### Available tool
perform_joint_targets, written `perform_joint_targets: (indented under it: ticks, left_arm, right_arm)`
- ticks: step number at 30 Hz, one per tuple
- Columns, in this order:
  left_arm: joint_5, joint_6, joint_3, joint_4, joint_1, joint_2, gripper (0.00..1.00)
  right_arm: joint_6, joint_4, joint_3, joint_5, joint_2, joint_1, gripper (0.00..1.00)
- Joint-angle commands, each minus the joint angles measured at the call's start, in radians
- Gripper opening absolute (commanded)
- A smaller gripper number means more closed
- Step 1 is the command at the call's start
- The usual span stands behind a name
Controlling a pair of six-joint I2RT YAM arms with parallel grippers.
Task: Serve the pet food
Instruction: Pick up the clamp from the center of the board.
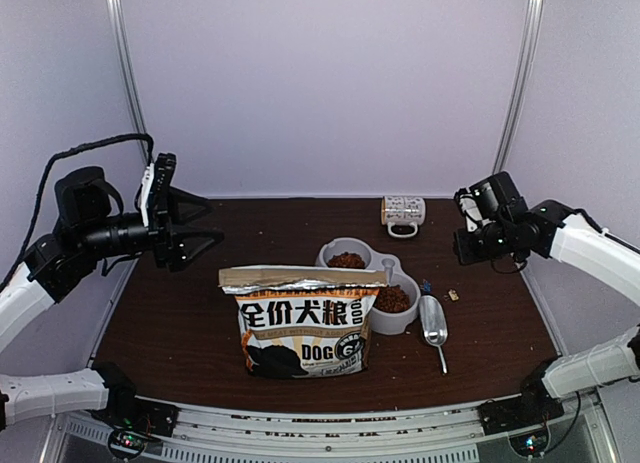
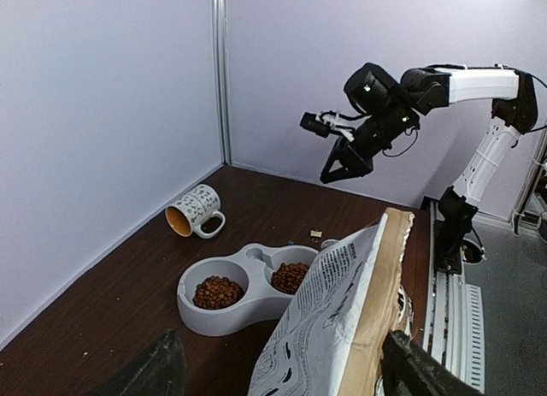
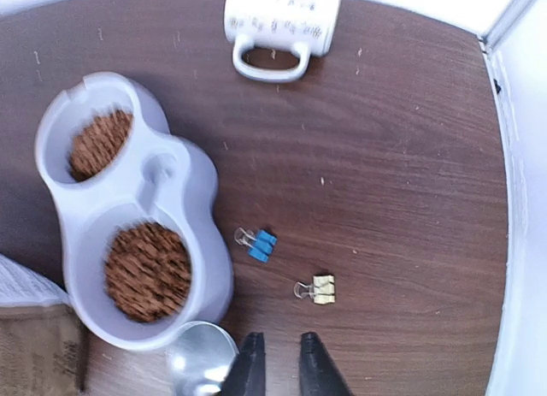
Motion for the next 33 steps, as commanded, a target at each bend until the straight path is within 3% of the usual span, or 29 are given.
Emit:
perform_joint_targets:
  ticks: [1,4,8,16,33]
  left_arm:
    - [0.031,0.020,0.024,0.047,-0.005,0.006,0.81]
    - [0.024,0.019,0.009,0.047,-0.005,0.002,0.81]
    - [0.007,0.021,-0.009,0.047,-0.005,0.001,0.82]
    - [-0.001,0.032,-0.012,0.037,-0.005,0.005,0.82]
    - [0.000,0.043,-0.012,0.026,-0.005,0.007,0.82]
  right_arm:
    - [-0.005,-0.097,-0.005,0.066,0.130,0.013,0.21]
    - [0.001,-0.083,-0.012,0.119,0.206,0.029,0.30]
    - [0.012,-0.079,0.017,0.179,0.328,0.030,0.33]
    - [0.019,-0.071,0.057,0.264,0.512,0.030,0.32]
    - [0.028,-0.061,0.096,0.301,0.624,0.030,0.22]
